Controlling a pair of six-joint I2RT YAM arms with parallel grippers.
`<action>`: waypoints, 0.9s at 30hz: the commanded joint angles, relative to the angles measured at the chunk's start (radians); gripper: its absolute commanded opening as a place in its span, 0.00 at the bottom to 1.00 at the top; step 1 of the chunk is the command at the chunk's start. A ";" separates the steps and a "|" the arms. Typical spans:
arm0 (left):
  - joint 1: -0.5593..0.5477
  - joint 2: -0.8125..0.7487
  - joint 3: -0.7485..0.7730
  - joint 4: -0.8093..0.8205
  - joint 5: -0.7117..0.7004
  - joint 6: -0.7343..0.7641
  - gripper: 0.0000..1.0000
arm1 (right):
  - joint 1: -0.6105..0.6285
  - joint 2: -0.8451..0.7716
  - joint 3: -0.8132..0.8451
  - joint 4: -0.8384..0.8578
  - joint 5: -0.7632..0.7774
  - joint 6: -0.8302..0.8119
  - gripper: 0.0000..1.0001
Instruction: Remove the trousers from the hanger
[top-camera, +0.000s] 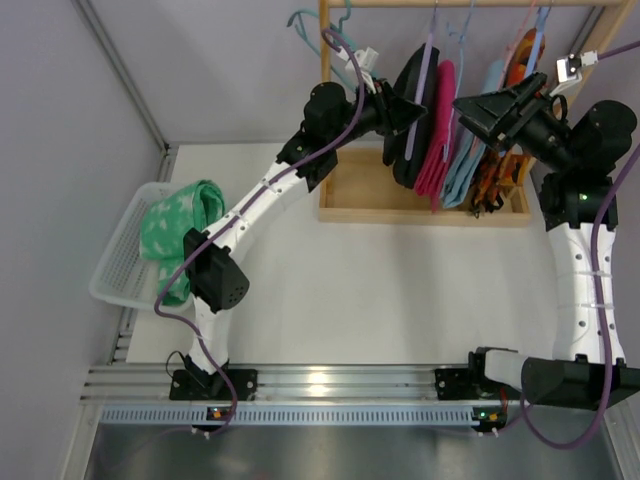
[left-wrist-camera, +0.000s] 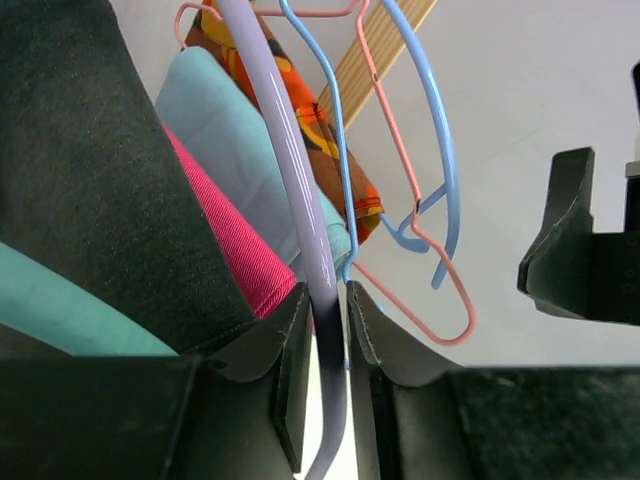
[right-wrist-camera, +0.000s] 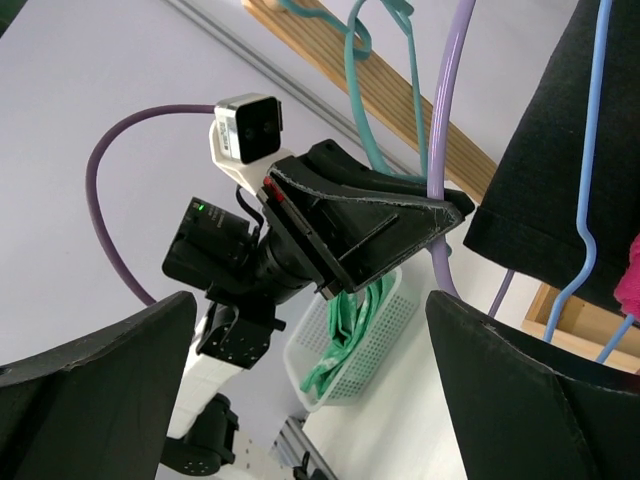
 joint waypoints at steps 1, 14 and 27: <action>0.005 -0.008 0.019 0.125 0.014 -0.053 0.24 | -0.020 -0.036 0.000 0.041 -0.027 -0.011 0.99; 0.005 0.055 0.067 0.142 0.049 -0.117 0.29 | -0.037 -0.045 -0.017 0.051 -0.044 -0.004 0.99; 0.018 0.060 0.096 0.294 0.049 -0.201 0.00 | -0.049 -0.044 -0.022 0.065 -0.059 0.002 0.99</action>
